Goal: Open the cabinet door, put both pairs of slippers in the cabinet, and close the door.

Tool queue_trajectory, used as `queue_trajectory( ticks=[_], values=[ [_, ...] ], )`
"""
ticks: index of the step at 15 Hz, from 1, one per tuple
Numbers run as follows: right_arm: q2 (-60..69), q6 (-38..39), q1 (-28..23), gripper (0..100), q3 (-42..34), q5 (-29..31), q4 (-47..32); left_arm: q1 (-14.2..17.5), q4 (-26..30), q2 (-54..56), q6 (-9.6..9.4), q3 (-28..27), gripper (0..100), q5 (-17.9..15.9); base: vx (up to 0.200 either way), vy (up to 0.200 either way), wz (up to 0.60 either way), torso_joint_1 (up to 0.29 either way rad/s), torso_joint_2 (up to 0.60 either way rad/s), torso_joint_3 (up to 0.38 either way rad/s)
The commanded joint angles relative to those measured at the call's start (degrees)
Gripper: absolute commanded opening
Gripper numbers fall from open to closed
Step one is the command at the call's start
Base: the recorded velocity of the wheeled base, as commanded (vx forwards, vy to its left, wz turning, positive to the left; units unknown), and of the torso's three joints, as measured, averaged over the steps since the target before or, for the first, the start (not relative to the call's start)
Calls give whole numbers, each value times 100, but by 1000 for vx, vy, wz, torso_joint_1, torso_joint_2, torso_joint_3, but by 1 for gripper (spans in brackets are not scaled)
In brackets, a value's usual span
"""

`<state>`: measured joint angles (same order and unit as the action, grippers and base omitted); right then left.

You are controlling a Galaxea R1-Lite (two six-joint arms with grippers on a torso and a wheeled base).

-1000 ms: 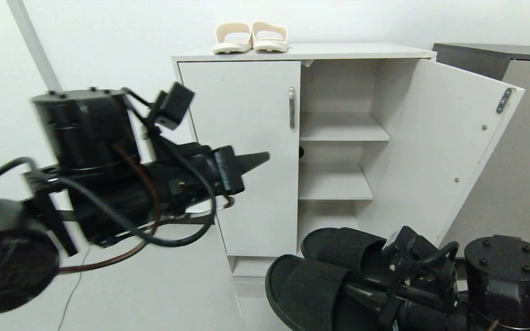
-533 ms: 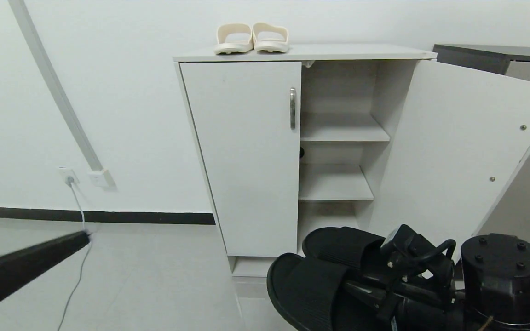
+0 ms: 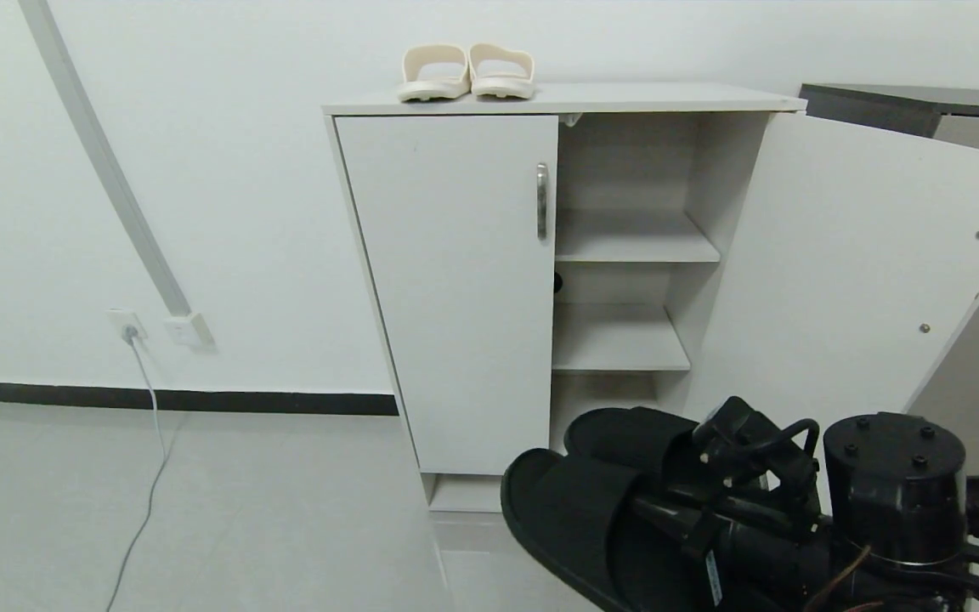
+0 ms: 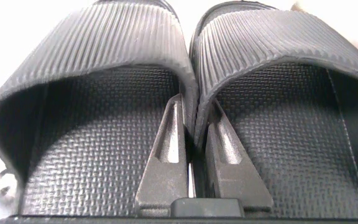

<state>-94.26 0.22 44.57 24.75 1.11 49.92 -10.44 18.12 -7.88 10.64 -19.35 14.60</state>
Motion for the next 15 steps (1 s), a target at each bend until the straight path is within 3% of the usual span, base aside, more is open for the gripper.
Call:
queue_trajectory(
  ticks=[1, 2, 3, 4, 5, 6, 7, 9, 11, 14, 15],
  values=[
    [-75, -4, -10, 0, 4, 3, 9, 367, -282, 269, -115, 537, 0, 157, 0, 0, 0, 0, 0, 0],
    [-75, -4, -10, 0, -5, 3, 9, 666, -388, 287, -159, 669, 0, 148, 0, 0, 0, 0, 0, 0],
    [-75, -4, -10, 0, -5, 3, 9, 1254, -405, 348, -440, 880, 0, 139, 0, 0, 0, 0, 0, 0],
    [-75, -13, -1, 0, 4, 3, 9, 1334, -502, 401, -519, 1029, 0, 148, 0, 0, 0, 0, 0, 0],
    [-75, -13, -1, 0, -14, 3, 9, 1307, -766, 401, -511, 1161, 0, 139, 0, 0, 0, 0, 0, 0],
    [-75, -13, -1, 0, -14, 3, 9, 1184, -1240, 506, -669, 1566, 0, 69, 0, 0, 0, 0, 0, 0],
    [-93, -22, 8, 0, -14, 3, 9, 1052, -1398, 788, -818, 1609, 0, -300, 0, 0, 0, 0, 0, 0],
    [-172, -22, 43, 0, 4, 3, 9, 1052, -1680, 788, -888, 1847, 0, -907, 0, 0, 0, 0, 0, 0],
    [-207, -31, 61, 0, 4, 3, 18, 1052, -1812, 788, -1161, 1935, 0, -1698, 0, 0, 0, 0, 0, 0],
    [-251, -22, 61, 0, 65, 38, 79, 1052, -1812, 788, -1240, 1935, 0, -1698, 0, 0, 0, 0, 0, 0],
    [-453, 4, 105, 0, 276, 390, 97, 1052, -1812, 788, -1231, 1935, 0, -1689, 0, 0, 0, 0, 0, 0]
  ],
)
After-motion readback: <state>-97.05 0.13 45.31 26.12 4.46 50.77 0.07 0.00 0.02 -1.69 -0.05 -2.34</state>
